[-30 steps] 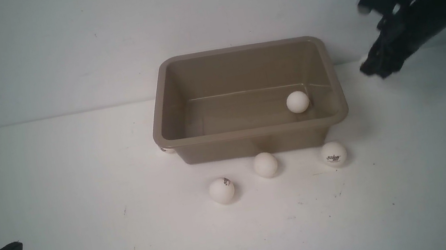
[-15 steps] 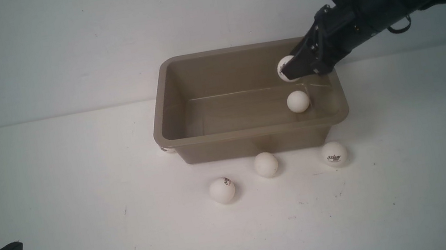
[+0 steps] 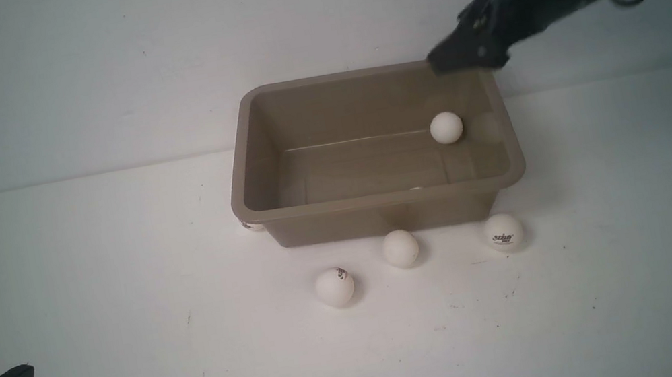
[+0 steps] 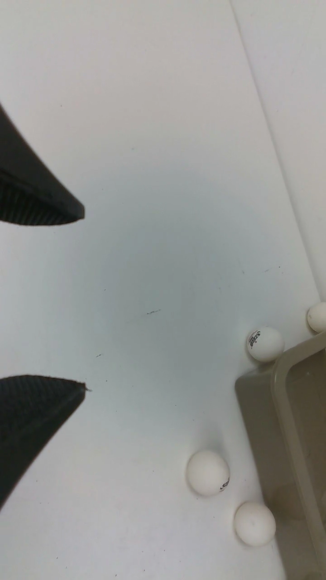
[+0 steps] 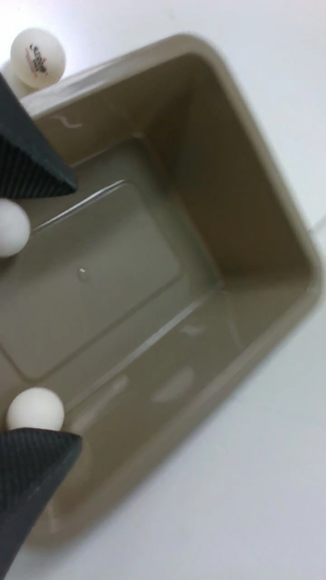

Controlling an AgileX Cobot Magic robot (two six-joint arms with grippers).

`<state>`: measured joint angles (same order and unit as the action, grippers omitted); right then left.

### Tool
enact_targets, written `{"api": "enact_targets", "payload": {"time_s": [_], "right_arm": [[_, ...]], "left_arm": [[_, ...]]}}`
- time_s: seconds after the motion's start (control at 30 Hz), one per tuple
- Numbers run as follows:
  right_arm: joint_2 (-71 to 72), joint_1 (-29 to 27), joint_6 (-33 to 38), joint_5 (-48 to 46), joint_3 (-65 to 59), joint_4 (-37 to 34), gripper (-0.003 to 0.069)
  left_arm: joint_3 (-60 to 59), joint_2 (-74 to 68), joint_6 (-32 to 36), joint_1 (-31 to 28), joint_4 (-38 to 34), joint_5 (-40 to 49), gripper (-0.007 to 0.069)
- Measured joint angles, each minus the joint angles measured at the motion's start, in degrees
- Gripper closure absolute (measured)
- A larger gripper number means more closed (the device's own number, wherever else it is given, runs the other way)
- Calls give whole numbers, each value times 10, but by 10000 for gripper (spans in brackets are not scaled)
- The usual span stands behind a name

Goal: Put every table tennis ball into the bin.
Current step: Use the right arm to clamp the table tennis ball closest to it

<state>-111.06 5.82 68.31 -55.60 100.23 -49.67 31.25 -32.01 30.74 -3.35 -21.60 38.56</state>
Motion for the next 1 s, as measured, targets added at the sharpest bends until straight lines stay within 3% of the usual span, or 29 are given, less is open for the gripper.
{"api": "enact_targets", "payload": {"time_s": [0.27,0.37,0.57,0.73,0.8,1.0], "right_arm": [[134,-21,-117,-76,0,124,80],[166,-21,-191,-139,0,179,80],[201,-21,-272,-162,-5,212,80],[245,-21,-299,-163,-52,252,80],[286,-21,-305,-162,-125,278,80],[371,-18,-285,-153,-275,255,80]], "left_arm": [[0,0,1,0,0,0,220],[0,0,1,0,0,0,220],[0,0,1,0,0,0,220],[0,0,1,0,0,0,220],[0,0,1,0,0,0,220],[0,0,1,0,0,0,220]]}}
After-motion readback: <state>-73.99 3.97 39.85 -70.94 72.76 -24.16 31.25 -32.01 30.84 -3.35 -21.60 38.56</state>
